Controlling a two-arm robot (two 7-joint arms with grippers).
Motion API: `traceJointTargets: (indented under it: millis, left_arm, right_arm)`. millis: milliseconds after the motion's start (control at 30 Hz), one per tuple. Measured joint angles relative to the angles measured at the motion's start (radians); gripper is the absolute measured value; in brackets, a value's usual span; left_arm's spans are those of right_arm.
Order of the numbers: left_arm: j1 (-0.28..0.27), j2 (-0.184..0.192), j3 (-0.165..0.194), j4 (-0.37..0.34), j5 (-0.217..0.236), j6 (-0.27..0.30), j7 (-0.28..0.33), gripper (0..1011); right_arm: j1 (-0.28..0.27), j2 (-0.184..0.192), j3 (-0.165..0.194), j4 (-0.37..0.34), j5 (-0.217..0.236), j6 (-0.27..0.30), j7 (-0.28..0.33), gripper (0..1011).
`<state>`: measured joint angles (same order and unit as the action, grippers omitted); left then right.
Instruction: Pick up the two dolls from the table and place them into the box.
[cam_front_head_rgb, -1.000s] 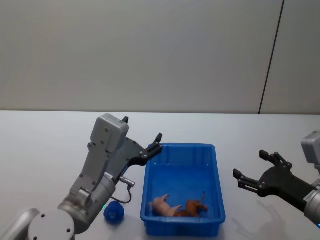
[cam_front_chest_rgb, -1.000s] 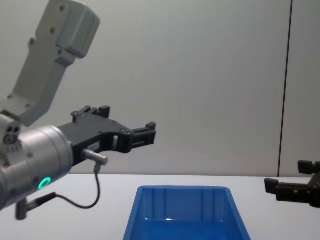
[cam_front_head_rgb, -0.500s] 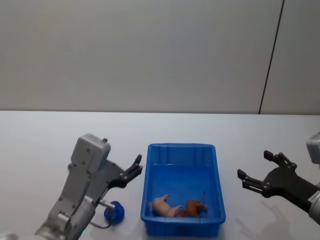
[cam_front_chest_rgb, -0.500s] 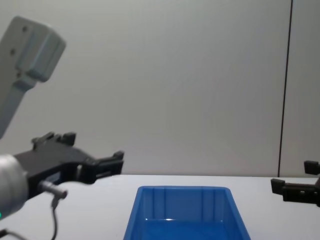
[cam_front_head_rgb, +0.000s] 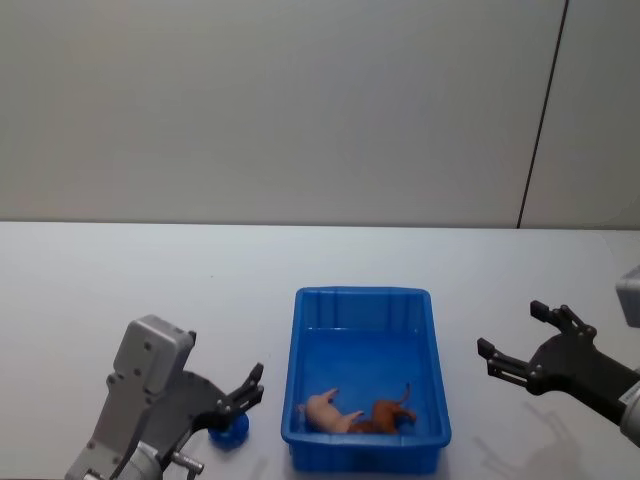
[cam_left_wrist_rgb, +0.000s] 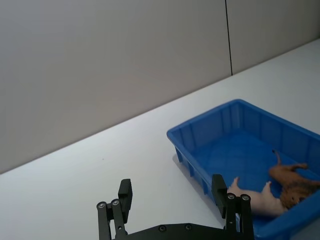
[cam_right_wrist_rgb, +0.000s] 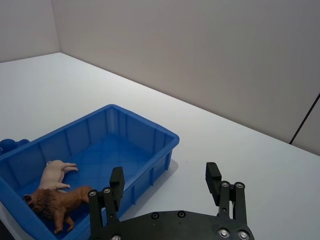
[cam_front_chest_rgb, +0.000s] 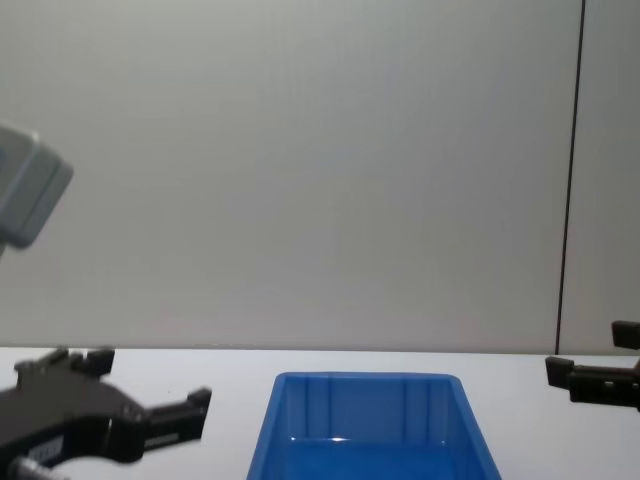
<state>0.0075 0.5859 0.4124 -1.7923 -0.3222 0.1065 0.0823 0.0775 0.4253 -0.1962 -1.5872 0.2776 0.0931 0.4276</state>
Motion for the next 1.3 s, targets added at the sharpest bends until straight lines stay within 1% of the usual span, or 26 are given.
traceJointTargets:
  millis: [133,333,467,633,1033,1300]
  left_arm:
    - [0.010,0.009,-0.003,0.020,-0.018,0.003,-0.034,1001]
    - [0.010,0.010,-0.006,0.053,-0.029,0.018,-0.083,1001]
    - [0.001,0.005,-0.007,0.087,-0.031,0.033,-0.127,1001]
    - [-0.012,-0.005,-0.007,0.130,-0.030,0.043,-0.167,1001]
    - [-0.058,-0.040,-0.005,0.244,-0.008,0.045,-0.262,1001]
    - [-0.090,-0.060,-0.004,0.306,0.013,0.036,-0.308,1001]
  right_arm:
    - [0.000,0.000,0.000,0.000,0.001,0.000,0.000,1001]
    - [-0.001,0.001,0.001,0.000,0.001,0.000,0.000,1001]
    - [-0.001,0.001,0.001,0.000,0.001,0.000,0.000,1001]
    - [-0.001,0.002,0.001,0.000,0.001,0.000,0.000,1001]
    - [-0.001,0.002,0.001,0.000,0.001,0.000,0.000,1001]
    - [-0.001,0.002,0.001,0.000,0.001,0.000,0.000,1001]
